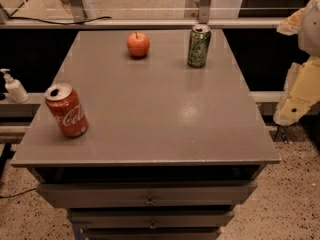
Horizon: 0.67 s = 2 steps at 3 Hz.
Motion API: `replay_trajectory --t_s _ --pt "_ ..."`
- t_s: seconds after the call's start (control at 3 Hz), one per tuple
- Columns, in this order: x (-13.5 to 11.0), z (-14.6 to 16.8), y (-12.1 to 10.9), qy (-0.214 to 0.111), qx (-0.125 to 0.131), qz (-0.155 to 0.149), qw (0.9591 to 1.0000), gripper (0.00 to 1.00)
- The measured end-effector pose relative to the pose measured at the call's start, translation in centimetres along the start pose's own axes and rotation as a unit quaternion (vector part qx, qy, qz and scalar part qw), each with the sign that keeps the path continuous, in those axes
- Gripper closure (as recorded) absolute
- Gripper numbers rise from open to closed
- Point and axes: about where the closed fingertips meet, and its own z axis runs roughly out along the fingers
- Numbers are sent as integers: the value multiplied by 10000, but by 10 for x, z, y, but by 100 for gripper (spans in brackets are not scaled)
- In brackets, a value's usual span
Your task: Knock coke can over
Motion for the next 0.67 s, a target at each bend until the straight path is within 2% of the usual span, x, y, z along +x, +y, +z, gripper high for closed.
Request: replay_trajectory --t_s 0.67 --pt "-2 -2 -2 -85 27 -55 9999 0"
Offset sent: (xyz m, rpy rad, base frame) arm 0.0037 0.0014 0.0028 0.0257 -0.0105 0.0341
